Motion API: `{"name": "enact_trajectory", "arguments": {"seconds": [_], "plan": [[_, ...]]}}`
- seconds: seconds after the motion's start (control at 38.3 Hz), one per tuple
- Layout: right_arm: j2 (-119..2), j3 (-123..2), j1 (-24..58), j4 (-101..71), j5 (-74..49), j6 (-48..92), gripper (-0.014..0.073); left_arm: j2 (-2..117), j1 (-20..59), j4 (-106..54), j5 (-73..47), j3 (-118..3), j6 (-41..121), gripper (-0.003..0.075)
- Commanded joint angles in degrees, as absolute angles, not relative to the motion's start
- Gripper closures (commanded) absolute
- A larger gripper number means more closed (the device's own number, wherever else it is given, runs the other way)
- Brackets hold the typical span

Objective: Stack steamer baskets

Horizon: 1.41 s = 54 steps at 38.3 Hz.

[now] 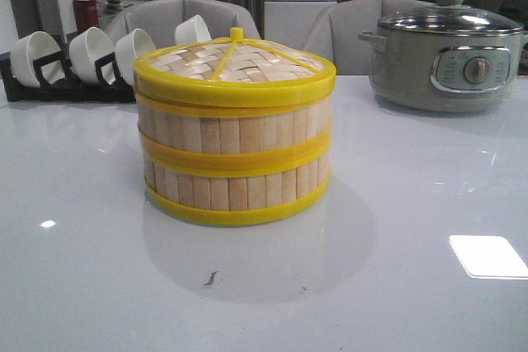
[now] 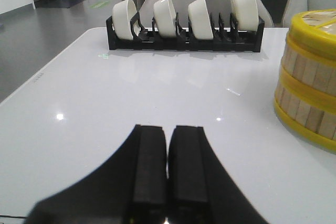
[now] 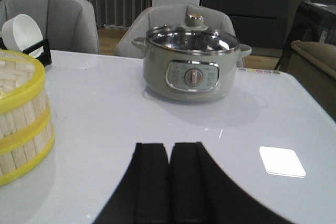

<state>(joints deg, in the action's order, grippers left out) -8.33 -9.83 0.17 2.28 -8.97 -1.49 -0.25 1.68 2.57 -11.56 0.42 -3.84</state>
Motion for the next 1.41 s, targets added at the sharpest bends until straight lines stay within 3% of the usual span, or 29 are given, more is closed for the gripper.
{"name": "enact_trajectory", "arguments": {"seconds": [0.0, 0.18, 0.65, 1.38], "plan": [[-4.3, -6.0, -0.2, 0.0, -2.8, -2.6, 0.0538, -1.1, 1.9, 2.6, -6.9, 0.5, -3.8, 0.0634], [1.2, 1.0, -0.2, -4.1, -1.0, -3.9, 0.0538, -1.1, 1.9, 2.6, -6.9, 0.5, -3.8, 0.0634], [1.8, 0.9, -0.2, -4.4, -3.8, -3.8, 0.0538, -1.0, 1.9, 2.6, -6.9, 0.5, -3.8, 0.0634], [1.8, 0.9, -0.2, -7.9, 1.2, 2.3, 0.0538, -1.0, 1.9, 2.6, -6.9, 0.5, -3.8, 0.0634]]}}
